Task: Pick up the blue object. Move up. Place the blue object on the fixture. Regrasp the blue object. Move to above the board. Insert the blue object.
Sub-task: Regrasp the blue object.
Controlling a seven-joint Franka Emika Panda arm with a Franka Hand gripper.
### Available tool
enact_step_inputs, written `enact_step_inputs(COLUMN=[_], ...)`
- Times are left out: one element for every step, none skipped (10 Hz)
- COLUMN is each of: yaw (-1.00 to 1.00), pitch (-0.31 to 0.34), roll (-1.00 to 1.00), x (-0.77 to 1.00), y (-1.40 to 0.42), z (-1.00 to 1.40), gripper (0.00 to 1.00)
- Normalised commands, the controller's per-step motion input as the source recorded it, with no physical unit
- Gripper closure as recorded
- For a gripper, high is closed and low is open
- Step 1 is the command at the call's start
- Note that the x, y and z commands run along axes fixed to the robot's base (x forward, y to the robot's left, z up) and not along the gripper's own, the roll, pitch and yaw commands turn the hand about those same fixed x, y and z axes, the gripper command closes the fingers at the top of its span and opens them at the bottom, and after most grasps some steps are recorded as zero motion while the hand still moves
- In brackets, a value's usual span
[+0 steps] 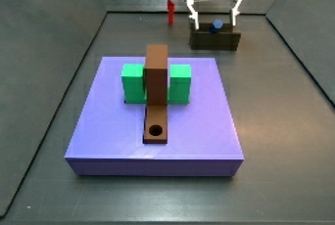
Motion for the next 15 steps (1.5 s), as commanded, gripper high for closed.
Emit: enact_step_inputs(yaw=[0.0,0.0,0.01,0.05,0.08,0.07,0.04,0.03,0.03,0.04,0.07,0.08,0.12,0.16,0.22], pitch=[0.0,-0.049,-0.069,-0.103,-0.169,-0.229,-0.334,-0.397,-0.434,-0.466,-0.383,-0.28,-0.22,-0.169,-0.134], roll=[0.59,0.97,0.91,0.81,0.77,0.98,0.66,0.55,0.61,0.78,1.0,1.0,1.0,1.0,1.0], x=[0.0,-0.01,0.0,0.0,0.0,0.0,0.0,0.0,0.0,0.0,0.0,0.0,0.0,0.01,0.05], y=[-0.02,-0.09,-0.08,-0.07,-0.08,-0.16,-0.12,-0.08,-0.08,-0.07,-0.03,0.0,0.0,0.0,-0.03], z=[0.37,0.41,0.37,0.29,0.23,0.22,0.26,0.34,0.28,0.17,0.0,0.05,0.06,0.05,0.03], gripper=[0.0,0.0,0.0,0.0,0.0,0.0,0.0,0.0,0.0,0.0,0.0,0.0,0.0,0.0,0.0])
